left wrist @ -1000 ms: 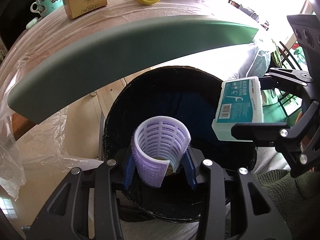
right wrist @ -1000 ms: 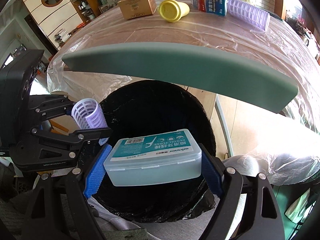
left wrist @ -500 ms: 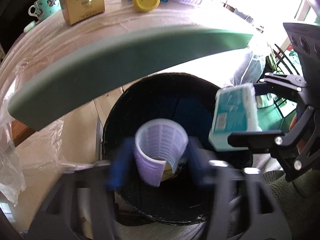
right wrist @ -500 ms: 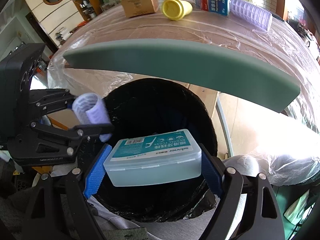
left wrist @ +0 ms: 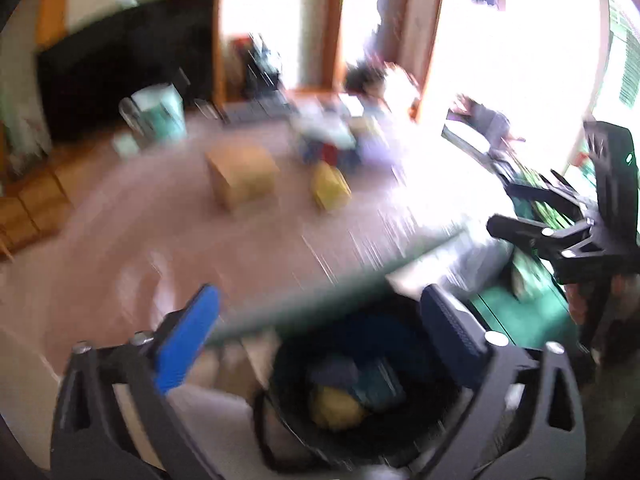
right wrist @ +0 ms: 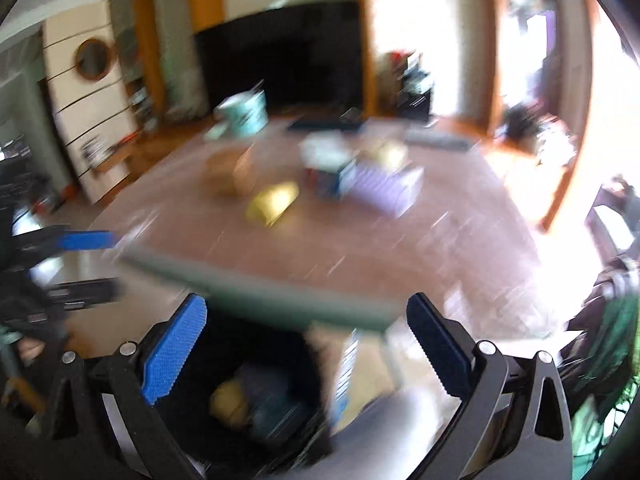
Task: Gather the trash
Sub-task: 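Move both tools back over the table toward the remaining items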
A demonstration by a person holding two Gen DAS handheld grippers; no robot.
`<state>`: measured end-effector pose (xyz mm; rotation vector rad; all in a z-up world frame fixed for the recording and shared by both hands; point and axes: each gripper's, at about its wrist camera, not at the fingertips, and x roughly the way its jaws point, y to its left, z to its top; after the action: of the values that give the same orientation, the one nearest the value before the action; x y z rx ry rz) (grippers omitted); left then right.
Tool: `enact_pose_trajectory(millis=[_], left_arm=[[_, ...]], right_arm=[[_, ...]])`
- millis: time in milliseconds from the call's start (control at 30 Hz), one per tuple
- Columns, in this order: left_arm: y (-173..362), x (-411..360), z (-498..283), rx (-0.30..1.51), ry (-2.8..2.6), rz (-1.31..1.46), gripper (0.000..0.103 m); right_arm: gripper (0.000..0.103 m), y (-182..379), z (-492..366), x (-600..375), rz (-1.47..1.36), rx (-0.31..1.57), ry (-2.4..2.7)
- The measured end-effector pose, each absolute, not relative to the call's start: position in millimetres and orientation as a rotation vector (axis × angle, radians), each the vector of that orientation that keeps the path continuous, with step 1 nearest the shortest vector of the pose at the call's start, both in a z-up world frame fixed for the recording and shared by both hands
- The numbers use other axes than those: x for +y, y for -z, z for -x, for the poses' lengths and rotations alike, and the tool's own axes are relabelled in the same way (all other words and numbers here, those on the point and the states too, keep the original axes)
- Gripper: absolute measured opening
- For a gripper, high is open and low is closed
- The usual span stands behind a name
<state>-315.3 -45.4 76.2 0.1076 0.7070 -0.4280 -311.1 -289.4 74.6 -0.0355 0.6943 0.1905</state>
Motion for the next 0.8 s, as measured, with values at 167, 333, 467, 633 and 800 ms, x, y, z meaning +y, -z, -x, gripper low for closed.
enact_pose_trajectory(millis=[167,333,467,633,800], left_arm=[[-71.7,-51.1,246.4,0.782,0.288,-0.072,0.102],[-51.9,-44.6,190.4,0.888,0.272,0.051,0.101],[-44.7,-51.0,163.1,0.911,0.269,0.053,0.101],[-39.1,-61.2,143.9,0.926,0.261,0.011,0.101],[-32.6,-61.3,128.0,0.936,0.231,-0.004,0.09]], right_arm=[[0.099,-65.2,238.7,-303.6,0.055,0.754,-0.132],[0.099,-37.0,181.7,-312.8,0.022,0.894,-0.152],[0.099,-25.9,156.6,-315.6,-0.003,0.945,-0.195],[0.097,-17.8,138.3,-315.9,-0.02,0.979,-0.216],[0.085,-16.6,129.7,-308.2,-0.009,0.985,-0.232]])
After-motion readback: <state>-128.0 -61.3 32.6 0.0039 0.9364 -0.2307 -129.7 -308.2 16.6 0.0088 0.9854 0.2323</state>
